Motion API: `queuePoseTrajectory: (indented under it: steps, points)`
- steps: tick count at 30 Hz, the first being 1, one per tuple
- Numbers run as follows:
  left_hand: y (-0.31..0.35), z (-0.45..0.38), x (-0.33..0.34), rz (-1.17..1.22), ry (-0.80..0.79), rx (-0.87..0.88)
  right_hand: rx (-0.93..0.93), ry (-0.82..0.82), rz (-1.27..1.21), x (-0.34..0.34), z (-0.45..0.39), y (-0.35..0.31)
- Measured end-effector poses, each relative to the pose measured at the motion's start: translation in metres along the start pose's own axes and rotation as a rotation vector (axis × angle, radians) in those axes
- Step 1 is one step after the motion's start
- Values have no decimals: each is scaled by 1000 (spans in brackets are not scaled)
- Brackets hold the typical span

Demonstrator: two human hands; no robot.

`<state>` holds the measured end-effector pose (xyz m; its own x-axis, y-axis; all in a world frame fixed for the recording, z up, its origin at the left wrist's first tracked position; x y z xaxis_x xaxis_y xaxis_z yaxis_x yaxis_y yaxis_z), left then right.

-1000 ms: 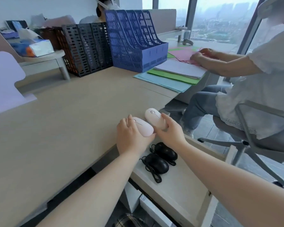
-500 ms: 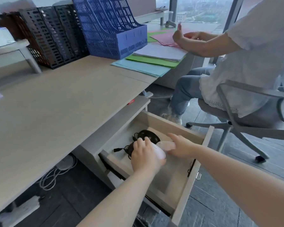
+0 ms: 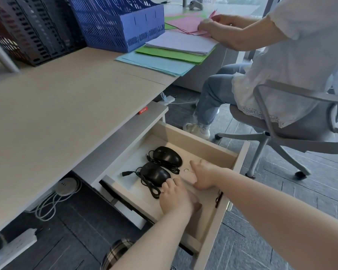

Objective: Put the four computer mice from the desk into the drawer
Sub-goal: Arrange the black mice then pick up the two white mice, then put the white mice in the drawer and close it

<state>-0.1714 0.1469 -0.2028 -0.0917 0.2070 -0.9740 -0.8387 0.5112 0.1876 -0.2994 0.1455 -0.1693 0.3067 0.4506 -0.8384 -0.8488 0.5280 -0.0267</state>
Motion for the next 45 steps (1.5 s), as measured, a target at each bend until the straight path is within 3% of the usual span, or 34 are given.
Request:
queuePoseTrajectory:
  steps: [5, 17, 19, 21, 23, 24, 28, 32, 38, 45]
  points:
    - [-4, -7, 8, -101, 13, 89, -7, -9, 33, 6, -8, 1]
    - [-11, -10, 1, -61, -61, 119, 33, 24, 28, 2, -5, 1]
    - [-13, -9, -12, -19, -96, 135, 76, 158, -60, -8, 4, -1]
    - [-14, -7, -33, 2, -96, 149, 137, 466, -192, -18, 15, 1]
    - [-15, -9, -58, -8, -14, 190, 238, 697, -291, -20, 26, 8]
    - [-17, -12, -71, -22, 47, 218, 298, 713, -324, -19, 30, 12]
    - [-29, -28, -125, -90, 315, 325, 497, 554, -554, -17, 42, 16]
    - [-45, -40, -164, -113, 424, 304, 593, 509, -856, -19, 55, 15]
    - [-71, -51, -193, -131, 362, 203, 614, 440, -1123, -23, 60, 15]
    - [-107, -65, -200, -56, 187, 156, 548, 440, -1126, -37, 47, -19]
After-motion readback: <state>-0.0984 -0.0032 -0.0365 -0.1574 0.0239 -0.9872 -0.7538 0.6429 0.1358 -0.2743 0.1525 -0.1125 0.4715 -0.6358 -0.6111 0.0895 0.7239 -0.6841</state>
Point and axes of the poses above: each hand's wrist, its own z-axis away from the middle knuckle, its own x-axis out of the palm, y = z × x, the point moved 1 cm from there along -z, towards the middle knuckle, and after that the axes turned 12 degrees about x, right-handed, at the moved point
